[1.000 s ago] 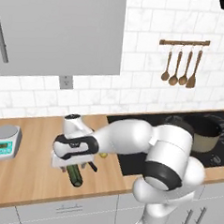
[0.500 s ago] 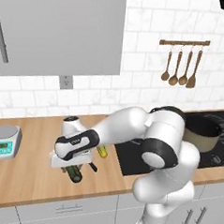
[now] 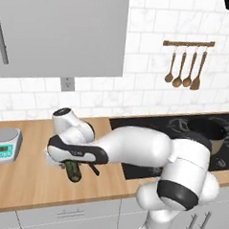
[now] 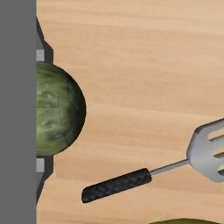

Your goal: Put the cucumber and cucumber in the pot. Retrieve the spatula and lightly stir the vegetables in the pot.

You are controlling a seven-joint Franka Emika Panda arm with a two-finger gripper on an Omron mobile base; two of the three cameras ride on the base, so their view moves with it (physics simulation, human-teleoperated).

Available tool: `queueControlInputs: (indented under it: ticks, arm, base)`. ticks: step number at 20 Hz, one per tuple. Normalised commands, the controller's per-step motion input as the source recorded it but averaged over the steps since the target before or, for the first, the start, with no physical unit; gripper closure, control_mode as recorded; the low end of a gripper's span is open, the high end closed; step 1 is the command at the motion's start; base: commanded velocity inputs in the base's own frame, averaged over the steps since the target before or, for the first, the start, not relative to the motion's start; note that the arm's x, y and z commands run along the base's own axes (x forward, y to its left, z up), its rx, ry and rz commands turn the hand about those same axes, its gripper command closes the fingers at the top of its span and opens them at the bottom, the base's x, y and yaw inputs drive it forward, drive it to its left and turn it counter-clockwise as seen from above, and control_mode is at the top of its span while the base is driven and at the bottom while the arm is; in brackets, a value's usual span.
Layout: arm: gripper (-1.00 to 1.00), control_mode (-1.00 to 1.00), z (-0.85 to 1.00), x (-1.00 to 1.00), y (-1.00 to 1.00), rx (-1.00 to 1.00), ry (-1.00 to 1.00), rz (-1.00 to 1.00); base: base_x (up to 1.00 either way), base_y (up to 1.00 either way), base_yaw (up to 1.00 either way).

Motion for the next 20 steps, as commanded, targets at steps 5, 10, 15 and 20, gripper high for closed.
queueControlInputs:
  ticks: [5, 10, 15, 20]
  arm:
    - [1.0, -1.0, 0.92, -0.81, -0.93, 0.16, -0.3, -0.07]
    - [1.0, -1.0, 0.72, -0.44, -1.0, 0.21, -0.13, -0.17]
    - [1.0, -1.0, 0.6, -0.07, -1.0, 0.21, -0.02, -0.21]
    - [1.0, -1.0, 0.6, 0.0, -1.0, 0.14, -0.07, -0.21]
  base:
    - [0.0, 0.0, 0.0]
    - [0.0, 0.0, 0.0]
    - [0.0, 0.0, 0.0]
    - [0.0, 0.0, 0.0]
